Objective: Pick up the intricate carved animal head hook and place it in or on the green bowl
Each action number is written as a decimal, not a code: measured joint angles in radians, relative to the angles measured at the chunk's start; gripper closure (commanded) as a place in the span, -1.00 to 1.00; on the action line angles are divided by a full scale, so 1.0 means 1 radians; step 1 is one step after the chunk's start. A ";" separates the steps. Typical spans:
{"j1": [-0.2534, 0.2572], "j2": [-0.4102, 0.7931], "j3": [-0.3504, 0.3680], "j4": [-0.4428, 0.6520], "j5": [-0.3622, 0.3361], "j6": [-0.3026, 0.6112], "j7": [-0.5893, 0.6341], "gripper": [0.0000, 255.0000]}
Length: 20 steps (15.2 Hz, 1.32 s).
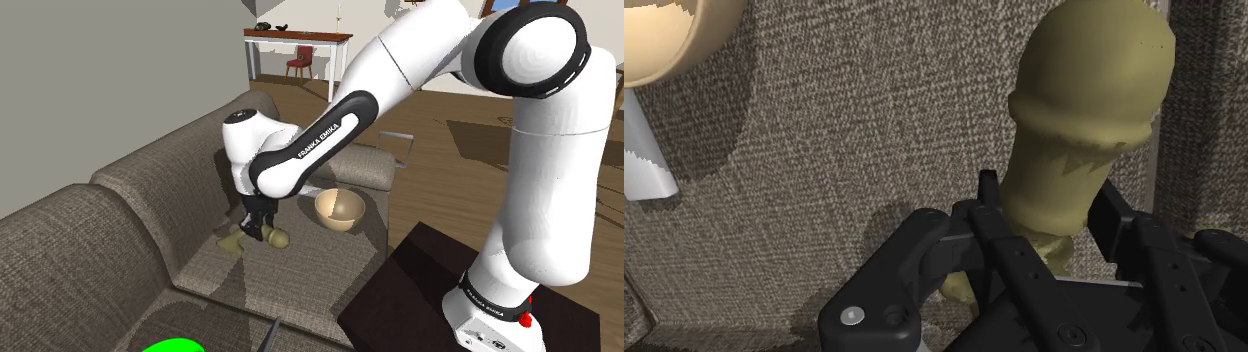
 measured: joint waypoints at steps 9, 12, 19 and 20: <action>-0.002 -0.060 0.017 0.037 0.036 -0.092 -0.018 1.00; 0.039 -0.050 0.039 0.056 0.031 -0.108 0.043 1.00; 0.149 0.007 0.084 0.140 0.007 -0.154 0.200 1.00; 0.172 0.022 0.092 0.155 -0.001 -0.158 0.232 1.00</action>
